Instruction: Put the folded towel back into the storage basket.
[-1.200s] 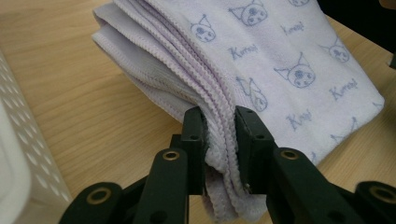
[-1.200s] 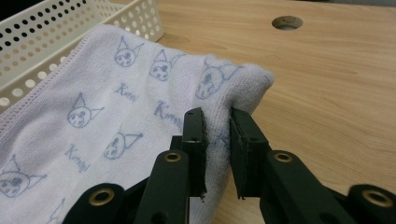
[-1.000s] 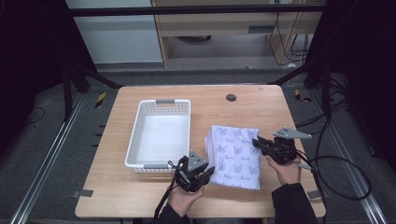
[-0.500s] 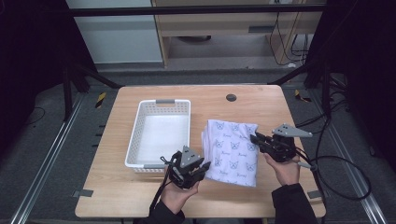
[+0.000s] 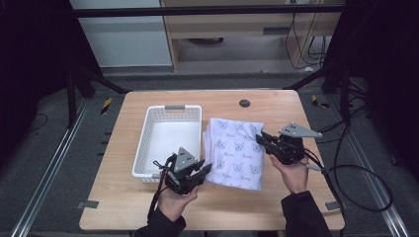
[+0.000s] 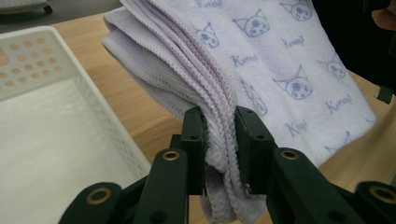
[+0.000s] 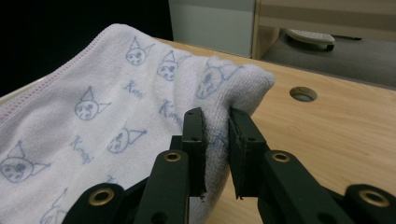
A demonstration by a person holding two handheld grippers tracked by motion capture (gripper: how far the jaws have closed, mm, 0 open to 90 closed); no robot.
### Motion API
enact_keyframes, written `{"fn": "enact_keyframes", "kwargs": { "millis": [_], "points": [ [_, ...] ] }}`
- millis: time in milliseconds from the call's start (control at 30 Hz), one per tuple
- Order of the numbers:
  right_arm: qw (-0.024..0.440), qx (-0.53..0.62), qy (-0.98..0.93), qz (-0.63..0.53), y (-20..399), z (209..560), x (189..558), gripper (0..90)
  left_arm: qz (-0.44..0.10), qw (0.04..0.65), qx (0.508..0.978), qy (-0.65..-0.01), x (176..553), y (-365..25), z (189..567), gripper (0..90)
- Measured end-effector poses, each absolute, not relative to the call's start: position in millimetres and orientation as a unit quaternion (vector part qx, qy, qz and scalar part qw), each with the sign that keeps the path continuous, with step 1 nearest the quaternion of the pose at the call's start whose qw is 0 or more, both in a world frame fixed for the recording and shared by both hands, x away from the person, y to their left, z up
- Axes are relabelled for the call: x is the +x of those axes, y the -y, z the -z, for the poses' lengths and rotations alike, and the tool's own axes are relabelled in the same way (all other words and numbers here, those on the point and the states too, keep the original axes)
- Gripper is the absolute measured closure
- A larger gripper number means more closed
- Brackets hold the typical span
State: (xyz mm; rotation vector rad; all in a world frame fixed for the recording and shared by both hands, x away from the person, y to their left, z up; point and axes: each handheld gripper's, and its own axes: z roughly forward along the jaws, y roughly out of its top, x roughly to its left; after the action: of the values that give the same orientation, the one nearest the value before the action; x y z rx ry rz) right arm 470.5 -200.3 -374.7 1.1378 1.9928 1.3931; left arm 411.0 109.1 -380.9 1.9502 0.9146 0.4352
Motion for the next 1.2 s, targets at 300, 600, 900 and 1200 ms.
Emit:
{"fn": "enact_keyframes", "kwargs": {
  "millis": [300, 600, 900, 1200],
  "points": [
    [0.236, 0.397, -0.727, -0.509, 178.2, 356.6, 477.3, 78.1, -0.193, 0.463, 0.780, -0.374, 410.3, -127.7, 370.2, 73.6],
    [0.241, 0.385, -0.732, -0.507, 156.9, 339.1, 480.6, 78.2, -0.203, 0.472, 0.769, -0.379, 410.2, -146.4, 363.0, 73.6],
    [0.245, 0.371, -0.740, -0.506, 136.3, 328.2, 487.1, 78.2, -0.208, 0.479, 0.759, -0.388, 411.1, -165.2, 357.8, 73.6],
    [0.246, 0.358, -0.747, -0.504, 112.8, 319.2, 496.9, 78.2, -0.220, 0.484, 0.746, -0.401, 411.2, -184.2, 353.0, 73.6]
  ]
}}
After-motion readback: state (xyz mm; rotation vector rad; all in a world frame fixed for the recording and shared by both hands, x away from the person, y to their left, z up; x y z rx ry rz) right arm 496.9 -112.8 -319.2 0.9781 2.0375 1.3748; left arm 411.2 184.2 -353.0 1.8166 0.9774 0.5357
